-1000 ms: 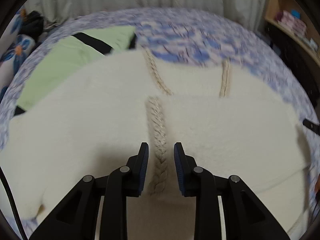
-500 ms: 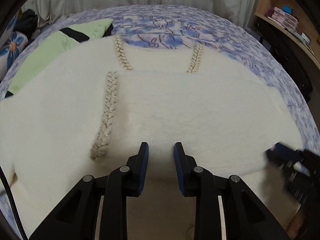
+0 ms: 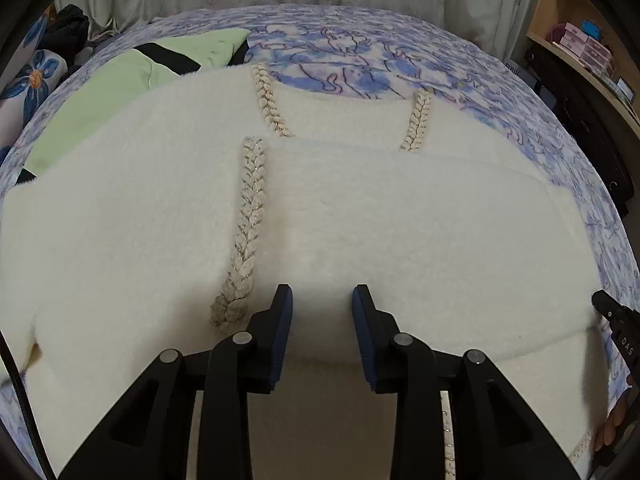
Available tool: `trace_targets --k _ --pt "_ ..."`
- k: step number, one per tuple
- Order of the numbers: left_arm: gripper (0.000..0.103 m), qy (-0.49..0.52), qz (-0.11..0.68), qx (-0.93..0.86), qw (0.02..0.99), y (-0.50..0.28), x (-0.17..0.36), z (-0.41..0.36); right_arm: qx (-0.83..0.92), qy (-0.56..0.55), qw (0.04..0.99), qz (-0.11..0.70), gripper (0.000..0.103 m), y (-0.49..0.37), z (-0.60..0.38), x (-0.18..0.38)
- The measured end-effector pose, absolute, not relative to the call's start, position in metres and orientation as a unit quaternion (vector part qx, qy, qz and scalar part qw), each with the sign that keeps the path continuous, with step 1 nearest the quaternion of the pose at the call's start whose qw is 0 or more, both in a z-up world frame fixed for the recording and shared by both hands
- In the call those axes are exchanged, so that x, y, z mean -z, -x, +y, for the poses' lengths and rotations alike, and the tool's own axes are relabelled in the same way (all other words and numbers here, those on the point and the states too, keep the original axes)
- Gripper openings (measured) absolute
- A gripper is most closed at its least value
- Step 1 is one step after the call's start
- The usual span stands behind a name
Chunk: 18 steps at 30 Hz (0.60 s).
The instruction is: Fold large clothes
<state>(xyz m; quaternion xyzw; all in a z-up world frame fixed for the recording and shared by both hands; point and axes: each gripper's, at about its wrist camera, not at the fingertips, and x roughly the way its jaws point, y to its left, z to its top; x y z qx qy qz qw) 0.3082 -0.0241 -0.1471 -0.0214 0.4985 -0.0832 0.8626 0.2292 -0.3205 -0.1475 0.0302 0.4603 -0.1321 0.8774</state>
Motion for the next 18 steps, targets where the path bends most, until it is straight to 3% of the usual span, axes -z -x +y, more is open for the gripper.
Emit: trace_targets --k 5,7,8,10,12,18 --pt "0.055 0.037 0.509 0.095 0.855 -0.306 0.142 -0.025 0.129 -0.073 0.873 0.464 0.006 -0.221 -0.325 0.145" --pt "0.072 0.035 0.51 0.091 0.855 -0.301 0.139 -0.027 0.125 -0.084 0.871 0.467 0.011 -0.218 -0.325 0.143" --pt "0.074 0.033 0.513 0.085 0.853 -0.297 0.138 -0.028 0.121 -0.09 0.871 0.468 0.015 -0.216 -0.325 0.142" --pt "0.074 0.031 0.516 0.084 0.852 -0.292 0.137 -0.029 0.12 -0.095 0.87 0.468 0.036 -0.211 -0.323 0.139" --pt "0.074 0.028 0.518 0.083 0.851 -0.285 0.134 -0.03 0.122 -0.095 0.871 0.467 0.044 -0.206 -0.32 0.137" --pt "0.074 0.017 0.507 0.085 0.857 -0.255 0.119 -0.027 0.108 -0.125 0.868 0.468 0.044 -0.183 -0.315 0.13"
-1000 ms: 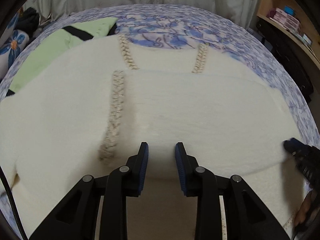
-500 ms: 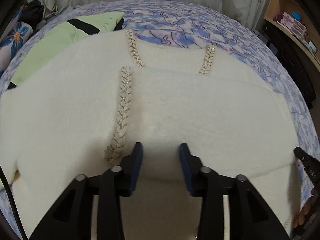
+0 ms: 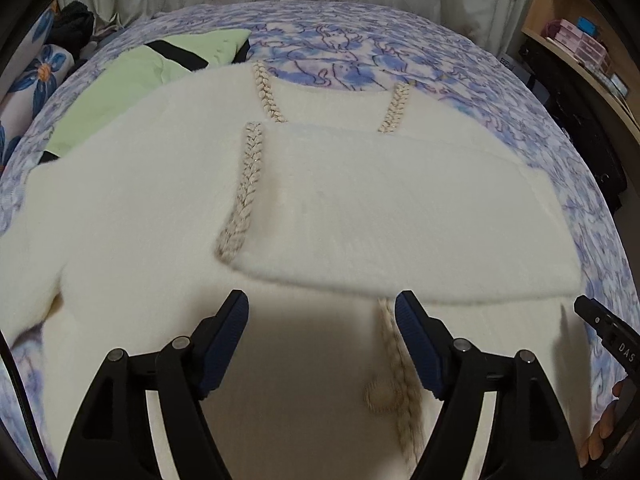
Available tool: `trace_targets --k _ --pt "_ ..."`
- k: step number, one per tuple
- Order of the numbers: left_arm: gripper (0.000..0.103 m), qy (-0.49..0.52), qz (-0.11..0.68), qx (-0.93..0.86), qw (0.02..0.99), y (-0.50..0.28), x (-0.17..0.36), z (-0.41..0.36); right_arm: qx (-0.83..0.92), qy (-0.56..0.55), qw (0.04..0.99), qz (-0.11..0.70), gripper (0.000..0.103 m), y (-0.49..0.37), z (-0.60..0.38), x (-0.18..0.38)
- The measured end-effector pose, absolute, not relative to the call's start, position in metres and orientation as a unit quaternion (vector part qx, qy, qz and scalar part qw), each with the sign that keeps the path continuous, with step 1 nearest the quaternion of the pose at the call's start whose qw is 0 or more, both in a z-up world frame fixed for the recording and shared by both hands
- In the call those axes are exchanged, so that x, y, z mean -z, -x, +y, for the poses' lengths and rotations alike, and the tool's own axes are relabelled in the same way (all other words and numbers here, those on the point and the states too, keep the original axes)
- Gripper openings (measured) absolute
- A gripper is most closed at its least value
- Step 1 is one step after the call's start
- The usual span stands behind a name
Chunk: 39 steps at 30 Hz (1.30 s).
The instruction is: Fold large clothes
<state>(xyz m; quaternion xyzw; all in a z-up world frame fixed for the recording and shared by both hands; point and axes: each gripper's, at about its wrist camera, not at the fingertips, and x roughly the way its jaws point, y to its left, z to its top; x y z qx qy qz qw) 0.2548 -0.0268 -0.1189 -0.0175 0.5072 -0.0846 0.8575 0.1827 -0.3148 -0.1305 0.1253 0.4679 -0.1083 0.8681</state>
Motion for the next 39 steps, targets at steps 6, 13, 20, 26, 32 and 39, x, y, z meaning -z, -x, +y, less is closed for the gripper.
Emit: trace_targets --k 6,13,20,26,32,39 --pt "0.074 0.013 0.489 0.089 0.868 -0.207 0.103 -0.021 0.1 -0.142 0.861 0.478 0.044 -0.151 -0.295 0.126" --pt "0.074 0.015 0.49 0.089 0.867 -0.149 0.089 -0.004 0.074 -0.149 0.862 0.479 0.044 -0.109 -0.262 0.118" --pt "0.074 0.026 0.484 0.066 0.872 -0.102 0.071 0.032 0.046 -0.129 0.869 0.475 0.044 -0.074 -0.219 0.104" --pt "0.075 0.021 0.477 0.033 0.878 -0.076 0.06 0.072 0.007 -0.112 0.874 0.473 0.044 -0.062 -0.177 0.094" --pt "0.08 0.04 0.471 -0.006 0.881 -0.064 0.052 0.132 -0.029 -0.074 0.88 0.468 0.044 -0.071 -0.124 0.085" --pt "0.081 0.095 0.466 -0.052 0.878 -0.066 0.06 0.218 -0.07 -0.035 0.89 0.449 0.044 -0.096 -0.061 0.074"
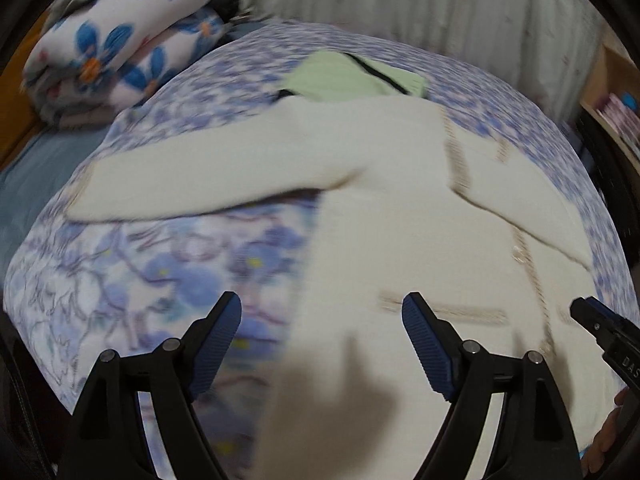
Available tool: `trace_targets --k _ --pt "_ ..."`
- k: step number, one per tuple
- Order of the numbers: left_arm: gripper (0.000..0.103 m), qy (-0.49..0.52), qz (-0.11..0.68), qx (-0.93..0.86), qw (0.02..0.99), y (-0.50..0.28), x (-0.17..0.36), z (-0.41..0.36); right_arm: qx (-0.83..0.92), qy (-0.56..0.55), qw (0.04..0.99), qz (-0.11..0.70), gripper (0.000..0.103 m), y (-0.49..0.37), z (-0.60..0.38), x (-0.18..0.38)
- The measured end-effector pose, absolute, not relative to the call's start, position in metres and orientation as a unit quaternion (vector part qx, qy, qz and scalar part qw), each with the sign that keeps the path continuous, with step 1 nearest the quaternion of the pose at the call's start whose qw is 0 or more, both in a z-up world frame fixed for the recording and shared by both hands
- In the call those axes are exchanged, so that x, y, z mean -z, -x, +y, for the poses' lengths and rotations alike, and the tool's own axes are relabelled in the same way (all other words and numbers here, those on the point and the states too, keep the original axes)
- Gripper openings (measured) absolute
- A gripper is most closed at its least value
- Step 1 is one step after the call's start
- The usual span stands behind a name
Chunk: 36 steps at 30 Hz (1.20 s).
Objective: Fold large clothes
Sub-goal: 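Move the left tool to the other sleeve cuff, then grasp the sleeve cuff with the left tool and fold it across the body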
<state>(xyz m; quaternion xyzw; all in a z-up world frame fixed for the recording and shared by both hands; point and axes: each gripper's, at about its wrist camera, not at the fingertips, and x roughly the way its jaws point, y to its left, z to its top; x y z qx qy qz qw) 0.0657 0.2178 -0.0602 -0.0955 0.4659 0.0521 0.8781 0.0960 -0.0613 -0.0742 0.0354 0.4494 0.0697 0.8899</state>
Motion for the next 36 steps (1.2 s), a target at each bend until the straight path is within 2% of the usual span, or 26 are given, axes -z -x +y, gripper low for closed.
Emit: trace_targets --k 15,26,29,30,31,32,33,34,36 --pt "0.081 0.254 0.462 -0.092 0.845 -0.098 0.116 0.412 -0.13 0.031 0.884 0.448 0.044 -0.158 0.059 0.097" --pt "0.08 0.347 0.447 -0.096 0.819 -0.131 0.157 0.482 -0.146 0.044 0.877 0.457 0.044 -0.181 0.102 0.112" --pt "0.068 0.343 0.445 -0.111 0.82 -0.145 0.16 0.49 -0.144 0.042 0.876 0.458 0.043 -0.184 0.103 0.114" --pt "0.057 0.341 0.446 -0.116 0.82 -0.148 0.161 0.491 -0.144 0.042 0.876 0.459 0.043 -0.185 0.102 0.115" --pt "0.04 0.338 0.445 -0.12 0.82 -0.152 0.161 0.493 -0.143 0.041 0.876 0.459 0.044 -0.186 0.101 0.116" --pt "0.031 0.333 0.446 -0.124 0.822 -0.156 0.162 0.494 -0.144 0.041 0.875 0.46 0.044 -0.186 0.1 0.117" --pt "0.017 0.326 0.45 -0.128 0.822 -0.162 0.163 0.496 -0.143 0.04 0.875 0.461 0.044 -0.187 0.098 0.118" --pt "0.011 0.325 0.449 -0.127 0.823 -0.166 0.162 0.496 -0.142 0.04 0.875 0.461 0.044 -0.187 0.097 0.119" --pt "0.008 0.305 0.441 -0.137 0.833 -0.17 0.152 0.49 -0.139 0.037 0.876 0.461 0.043 -0.189 0.092 0.119"
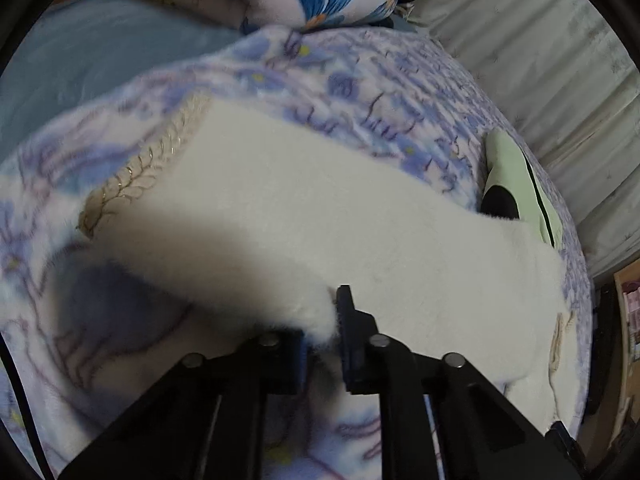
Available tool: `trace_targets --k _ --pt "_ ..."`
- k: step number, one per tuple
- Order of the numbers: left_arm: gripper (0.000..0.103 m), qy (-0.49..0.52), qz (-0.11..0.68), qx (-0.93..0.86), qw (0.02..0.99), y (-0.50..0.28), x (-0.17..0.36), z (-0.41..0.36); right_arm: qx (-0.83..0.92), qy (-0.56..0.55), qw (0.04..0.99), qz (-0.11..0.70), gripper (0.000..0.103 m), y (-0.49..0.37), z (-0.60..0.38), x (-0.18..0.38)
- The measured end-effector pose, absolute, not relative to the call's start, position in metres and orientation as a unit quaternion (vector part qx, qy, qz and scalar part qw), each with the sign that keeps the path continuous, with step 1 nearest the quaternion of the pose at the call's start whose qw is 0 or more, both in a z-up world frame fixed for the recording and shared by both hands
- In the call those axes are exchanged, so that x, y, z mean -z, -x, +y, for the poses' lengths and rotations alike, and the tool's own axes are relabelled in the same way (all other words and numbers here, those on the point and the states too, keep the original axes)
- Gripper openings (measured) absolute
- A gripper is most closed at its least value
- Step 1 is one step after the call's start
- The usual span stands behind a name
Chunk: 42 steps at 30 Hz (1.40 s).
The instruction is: Fold large clothes
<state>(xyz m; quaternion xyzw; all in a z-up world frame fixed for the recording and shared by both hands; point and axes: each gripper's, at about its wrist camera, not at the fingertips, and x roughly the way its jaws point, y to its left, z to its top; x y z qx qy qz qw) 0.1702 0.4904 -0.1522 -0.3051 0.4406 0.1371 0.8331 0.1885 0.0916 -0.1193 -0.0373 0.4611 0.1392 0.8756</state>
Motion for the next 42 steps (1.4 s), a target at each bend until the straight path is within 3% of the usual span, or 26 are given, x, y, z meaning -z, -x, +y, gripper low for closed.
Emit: trace_targets --k 6,11,15,20,23,25,27,42 --pt "0.007 0.144 0.38 -0.118 0.906 -0.18 0.073 0.405 -0.127 0.009 0.881 0.457 0.043 -0.194 0.067 0.117" --pt "0.007 0.082 0.344 -0.02 0.935 -0.187 0.024 0.313 -0.109 -0.032 0.884 0.453 0.044 -0.195 0.031 0.114" --pt "0.007 0.053 0.36 0.069 0.929 -0.201 0.027 0.227 -0.085 -0.058 0.887 0.451 0.044 -0.192 -0.007 0.114" --pt "0.007 0.021 0.414 0.122 0.902 -0.217 0.072 0.141 -0.051 -0.081 0.883 0.46 0.044 -0.189 -0.056 0.123" --pt "0.029 -0.001 0.457 0.131 0.88 -0.22 0.106 0.109 -0.045 -0.096 0.876 0.471 0.044 -0.19 -0.078 0.13" --pt "0.058 -0.006 0.467 0.131 0.874 -0.216 0.116 0.103 -0.045 -0.105 0.873 0.473 0.044 -0.19 -0.087 0.133" --pt "0.068 0.005 0.47 0.138 0.872 -0.205 0.12 0.1 -0.049 -0.111 0.874 0.471 0.044 -0.19 -0.091 0.134" --pt "0.069 0.067 0.445 0.064 0.891 -0.148 0.091 0.173 -0.174 -0.074 0.874 0.447 0.044 -0.194 -0.025 0.114"
